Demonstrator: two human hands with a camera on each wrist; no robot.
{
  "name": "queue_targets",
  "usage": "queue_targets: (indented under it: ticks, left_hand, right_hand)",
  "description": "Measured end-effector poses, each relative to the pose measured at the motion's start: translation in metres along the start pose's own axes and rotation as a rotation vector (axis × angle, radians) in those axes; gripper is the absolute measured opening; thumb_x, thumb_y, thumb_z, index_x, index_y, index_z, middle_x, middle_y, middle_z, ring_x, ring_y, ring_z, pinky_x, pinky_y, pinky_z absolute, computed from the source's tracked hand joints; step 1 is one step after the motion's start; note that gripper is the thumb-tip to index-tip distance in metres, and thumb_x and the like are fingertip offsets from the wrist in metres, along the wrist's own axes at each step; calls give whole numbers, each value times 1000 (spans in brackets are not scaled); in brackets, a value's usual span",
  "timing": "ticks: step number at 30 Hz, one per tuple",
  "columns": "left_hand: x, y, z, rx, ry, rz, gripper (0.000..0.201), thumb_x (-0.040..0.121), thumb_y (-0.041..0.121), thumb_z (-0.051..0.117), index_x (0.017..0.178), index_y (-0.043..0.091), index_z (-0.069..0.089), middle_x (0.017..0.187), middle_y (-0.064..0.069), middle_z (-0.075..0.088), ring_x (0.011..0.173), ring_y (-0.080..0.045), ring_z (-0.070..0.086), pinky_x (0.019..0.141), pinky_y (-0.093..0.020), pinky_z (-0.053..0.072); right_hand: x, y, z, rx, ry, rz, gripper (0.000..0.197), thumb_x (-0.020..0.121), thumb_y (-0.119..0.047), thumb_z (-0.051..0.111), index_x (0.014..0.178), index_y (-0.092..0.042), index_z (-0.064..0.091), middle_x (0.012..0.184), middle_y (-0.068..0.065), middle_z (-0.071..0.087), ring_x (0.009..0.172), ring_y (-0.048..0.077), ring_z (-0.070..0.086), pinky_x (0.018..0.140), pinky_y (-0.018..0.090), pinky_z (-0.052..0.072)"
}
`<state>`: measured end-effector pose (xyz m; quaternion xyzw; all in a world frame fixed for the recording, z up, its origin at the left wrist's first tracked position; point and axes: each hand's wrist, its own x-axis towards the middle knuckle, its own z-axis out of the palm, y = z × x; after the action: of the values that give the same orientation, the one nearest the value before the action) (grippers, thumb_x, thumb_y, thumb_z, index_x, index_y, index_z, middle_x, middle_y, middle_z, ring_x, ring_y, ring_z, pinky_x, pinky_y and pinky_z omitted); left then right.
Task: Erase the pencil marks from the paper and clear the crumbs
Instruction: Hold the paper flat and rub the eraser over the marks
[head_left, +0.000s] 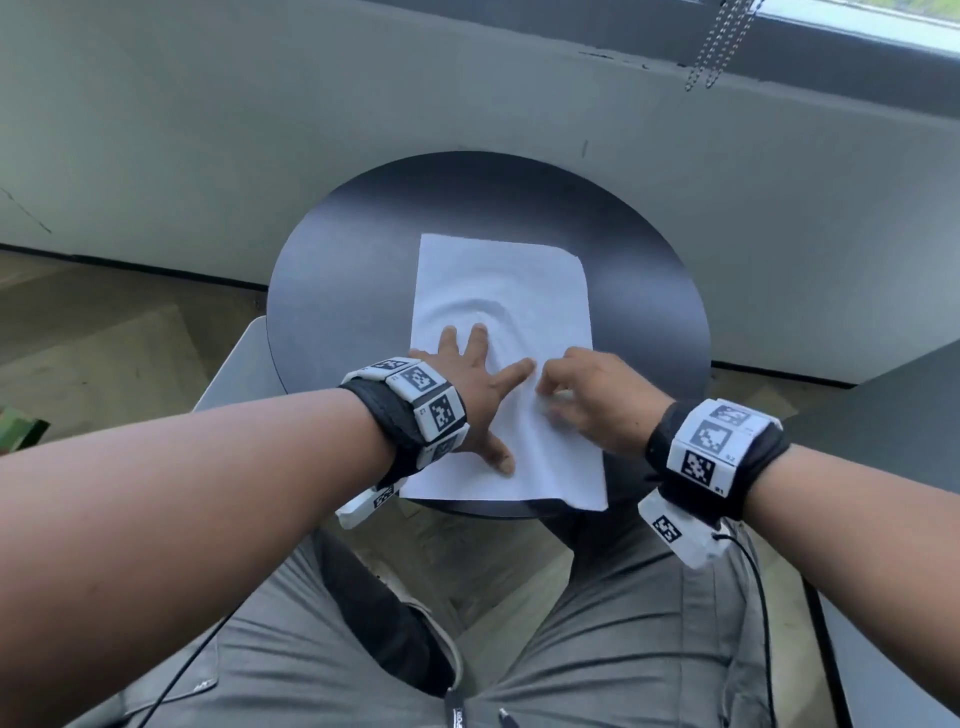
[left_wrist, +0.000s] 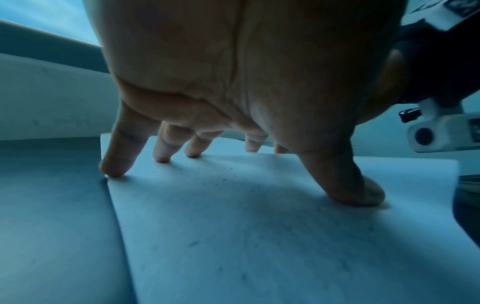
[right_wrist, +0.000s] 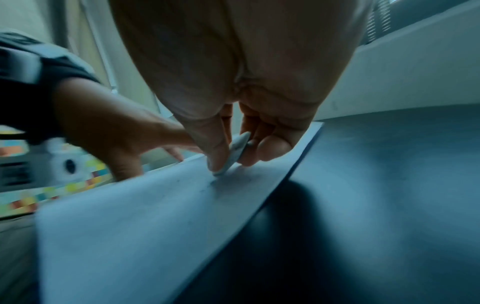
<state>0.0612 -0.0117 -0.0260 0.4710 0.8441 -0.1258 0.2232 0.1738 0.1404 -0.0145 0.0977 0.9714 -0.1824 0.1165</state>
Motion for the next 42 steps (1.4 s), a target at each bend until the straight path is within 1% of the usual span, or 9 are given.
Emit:
queue_targets:
  ticks: [3,6,11,19,24,30,35,40,42]
  left_hand:
    - [0,-1,1,18,-33,0,125,57,93,64,152,55,-7,166,-12,-19,150,-49,-2,104,-68,39]
    - [-1,-3,-4,31,-38,-29,130,51,95,65,150,57,-11,165,-10,-25,149,-50,4,101,-71,38]
    - [1,-7,-8,57,-84,-52,138,46,98,62,150,56,-19,164,-9,-29,150,-51,-8,105,-83,14]
    - [3,-10,-4,71,-69,39,140,54,95,62,155,43,-19,166,-3,-26,153,-36,-14,112,-75,18]
    - [2,-9,-5,37,-96,25,138,56,93,64,154,44,-20,164,-1,-31,153,-35,-18,109,-78,18]
    - [2,-12,-1,31,-81,29,138,54,96,62,153,47,-21,164,2,-30,153,-32,-18,106,-80,20]
    - [1,-9,-3,25,-94,22,137,55,95,61,153,47,-22,163,3,-33,153,-31,-20,108,-77,20]
    - [1,-11,-1,18,-95,26,137,55,95,61,152,48,-23,163,3,-33,153,-31,-21,107,-78,20]
    - [1,-12,-1,16,-100,23,138,54,95,62,152,48,-23,163,4,-34,153,-31,-21,107,-79,20]
  right_hand:
    - [-2,-13,4,-32,-84,-102,16,91,-31,60,104,-24,64,104,-1,55,98,21,54,89,36,46]
    - [12,-3,-8,-68,-25,31,20,92,-36,57,107,-23,63,107,3,55,103,25,53,90,38,45]
    - [14,15,-16,-37,61,171,19,92,-36,56,102,-21,62,102,2,51,102,27,51,90,41,46]
    - [17,-3,0,-70,72,55,25,95,-38,52,109,-19,61,107,4,52,104,26,51,86,34,42]
    - [-6,-18,13,-206,-77,-268,9,94,-26,51,99,-20,56,95,-4,38,81,19,42,66,30,34]
    - [18,4,-7,-267,86,-56,17,97,-26,48,100,-11,55,100,4,45,89,28,54,73,38,47]
    - [-23,-27,19,-298,-139,-338,11,87,-11,53,98,-13,53,99,5,44,82,24,45,62,33,31]
    - [9,1,-5,-301,44,-46,15,97,-24,47,100,-10,51,102,7,44,88,30,55,70,40,47]
    - [6,-3,-6,-364,35,-40,15,97,-22,46,103,-9,51,105,8,44,90,31,55,71,38,46]
